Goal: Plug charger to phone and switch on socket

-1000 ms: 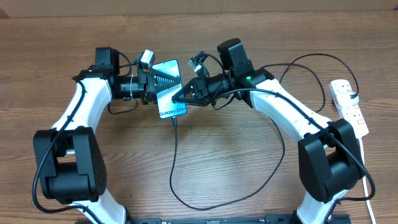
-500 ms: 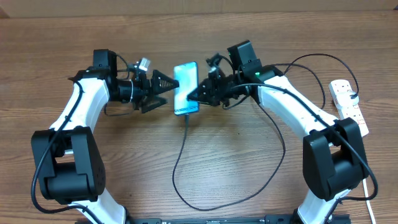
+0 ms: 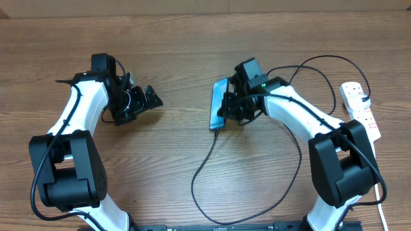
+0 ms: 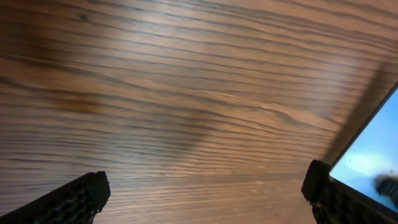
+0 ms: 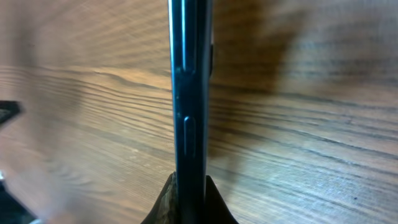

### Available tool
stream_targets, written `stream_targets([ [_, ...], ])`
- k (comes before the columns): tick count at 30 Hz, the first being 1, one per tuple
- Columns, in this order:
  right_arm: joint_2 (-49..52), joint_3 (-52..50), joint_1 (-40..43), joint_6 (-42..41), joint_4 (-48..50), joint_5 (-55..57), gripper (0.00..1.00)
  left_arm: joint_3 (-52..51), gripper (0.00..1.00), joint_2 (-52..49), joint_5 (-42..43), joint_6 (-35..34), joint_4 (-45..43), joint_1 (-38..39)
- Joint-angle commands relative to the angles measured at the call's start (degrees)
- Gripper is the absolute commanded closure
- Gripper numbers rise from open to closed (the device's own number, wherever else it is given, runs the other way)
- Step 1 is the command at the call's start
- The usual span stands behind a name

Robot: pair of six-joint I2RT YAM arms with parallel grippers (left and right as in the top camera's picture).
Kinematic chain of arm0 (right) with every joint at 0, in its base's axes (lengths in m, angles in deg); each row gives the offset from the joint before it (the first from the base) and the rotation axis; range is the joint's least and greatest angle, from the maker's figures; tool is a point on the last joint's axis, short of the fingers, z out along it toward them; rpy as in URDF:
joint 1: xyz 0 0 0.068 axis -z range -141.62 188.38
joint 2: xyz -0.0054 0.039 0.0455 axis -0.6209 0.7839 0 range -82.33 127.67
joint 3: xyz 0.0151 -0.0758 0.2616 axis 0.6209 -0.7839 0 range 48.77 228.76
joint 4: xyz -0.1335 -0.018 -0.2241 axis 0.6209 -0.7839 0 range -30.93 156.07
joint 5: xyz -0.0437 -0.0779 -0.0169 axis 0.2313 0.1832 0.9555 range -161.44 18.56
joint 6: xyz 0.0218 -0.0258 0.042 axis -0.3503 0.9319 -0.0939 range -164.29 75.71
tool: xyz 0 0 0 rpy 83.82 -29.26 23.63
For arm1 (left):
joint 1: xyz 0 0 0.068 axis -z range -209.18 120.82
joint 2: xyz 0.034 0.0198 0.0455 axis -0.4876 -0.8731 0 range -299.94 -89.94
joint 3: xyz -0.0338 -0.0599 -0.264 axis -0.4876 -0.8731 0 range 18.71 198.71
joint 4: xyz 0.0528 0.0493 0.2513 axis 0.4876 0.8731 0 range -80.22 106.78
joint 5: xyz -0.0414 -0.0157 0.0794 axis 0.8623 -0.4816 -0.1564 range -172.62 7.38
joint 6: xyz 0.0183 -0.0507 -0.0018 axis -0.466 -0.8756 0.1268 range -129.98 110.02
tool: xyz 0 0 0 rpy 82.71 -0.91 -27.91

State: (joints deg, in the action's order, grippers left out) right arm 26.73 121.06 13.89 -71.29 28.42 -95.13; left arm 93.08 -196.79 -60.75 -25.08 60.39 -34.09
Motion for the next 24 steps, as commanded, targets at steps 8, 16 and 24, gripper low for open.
stream_targets([
  [8, -1.6, -9.7, -3.7, 0.5, 13.3, 0.7, 0.96, 0.0, 0.0, 1.2, -4.7, -0.3, -1.1, 0.0],
  [16, -1.5, -12.4, -5.7, -0.8, 20.6, 1.1, 0.94, 0.0, 0.0, 1.2, -4.7, -0.3, -1.7, 0.0],
  [24, 0.0, -12.3, -5.8, -4.7, 22.2, -3.4, 0.93, 0.0, 0.01, 1.2, -4.7, -0.3, -1.6, 0.0],
])
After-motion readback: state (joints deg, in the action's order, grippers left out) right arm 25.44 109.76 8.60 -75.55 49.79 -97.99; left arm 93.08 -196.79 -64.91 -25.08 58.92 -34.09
